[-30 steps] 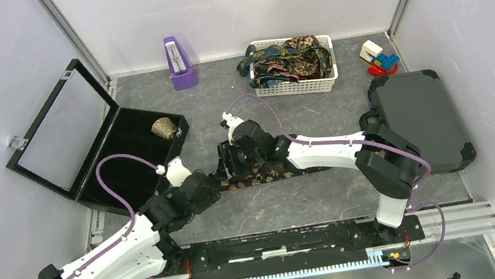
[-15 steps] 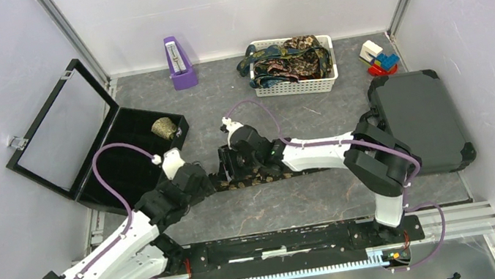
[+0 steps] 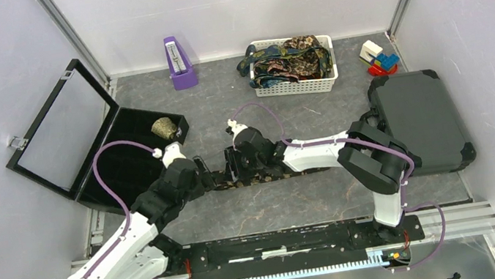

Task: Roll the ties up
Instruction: Roll the tie at the center of the board.

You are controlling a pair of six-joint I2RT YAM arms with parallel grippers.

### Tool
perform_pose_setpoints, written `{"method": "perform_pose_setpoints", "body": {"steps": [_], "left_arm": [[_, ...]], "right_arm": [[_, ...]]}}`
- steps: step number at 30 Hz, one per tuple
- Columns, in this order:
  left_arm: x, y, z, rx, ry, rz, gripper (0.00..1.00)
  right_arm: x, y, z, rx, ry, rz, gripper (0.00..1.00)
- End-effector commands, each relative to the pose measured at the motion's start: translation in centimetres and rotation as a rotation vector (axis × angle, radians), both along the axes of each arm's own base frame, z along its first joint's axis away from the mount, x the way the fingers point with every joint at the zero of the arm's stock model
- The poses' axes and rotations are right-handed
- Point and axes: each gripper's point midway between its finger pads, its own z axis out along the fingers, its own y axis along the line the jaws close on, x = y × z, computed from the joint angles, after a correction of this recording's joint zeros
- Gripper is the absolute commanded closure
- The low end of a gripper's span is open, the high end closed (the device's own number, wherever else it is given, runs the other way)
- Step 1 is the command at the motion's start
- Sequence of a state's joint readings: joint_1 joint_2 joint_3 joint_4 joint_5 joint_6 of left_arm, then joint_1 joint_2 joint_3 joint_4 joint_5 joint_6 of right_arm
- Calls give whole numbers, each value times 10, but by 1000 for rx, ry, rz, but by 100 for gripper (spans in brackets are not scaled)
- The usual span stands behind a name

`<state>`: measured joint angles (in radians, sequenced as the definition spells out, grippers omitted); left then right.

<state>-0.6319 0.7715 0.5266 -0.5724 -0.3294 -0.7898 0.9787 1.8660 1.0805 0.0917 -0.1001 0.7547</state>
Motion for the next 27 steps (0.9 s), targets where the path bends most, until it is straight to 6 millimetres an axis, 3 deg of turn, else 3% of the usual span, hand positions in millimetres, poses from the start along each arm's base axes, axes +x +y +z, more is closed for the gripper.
{"method": "perform_pose_setpoints", "body": {"steps": [1,18,27], "left_arm": [[9,-8,4,-15,-50,-55,19],[33,-29,-14,-214,-71,-131,24],[29,-33,-26,-288,-65,-167,29]], "right_arm": [[6,-1,-3,12,-18,-10,57],[8,-9,-10,21,-1,-7,59],[9,-11,-13,23,7,-5,59]]}}
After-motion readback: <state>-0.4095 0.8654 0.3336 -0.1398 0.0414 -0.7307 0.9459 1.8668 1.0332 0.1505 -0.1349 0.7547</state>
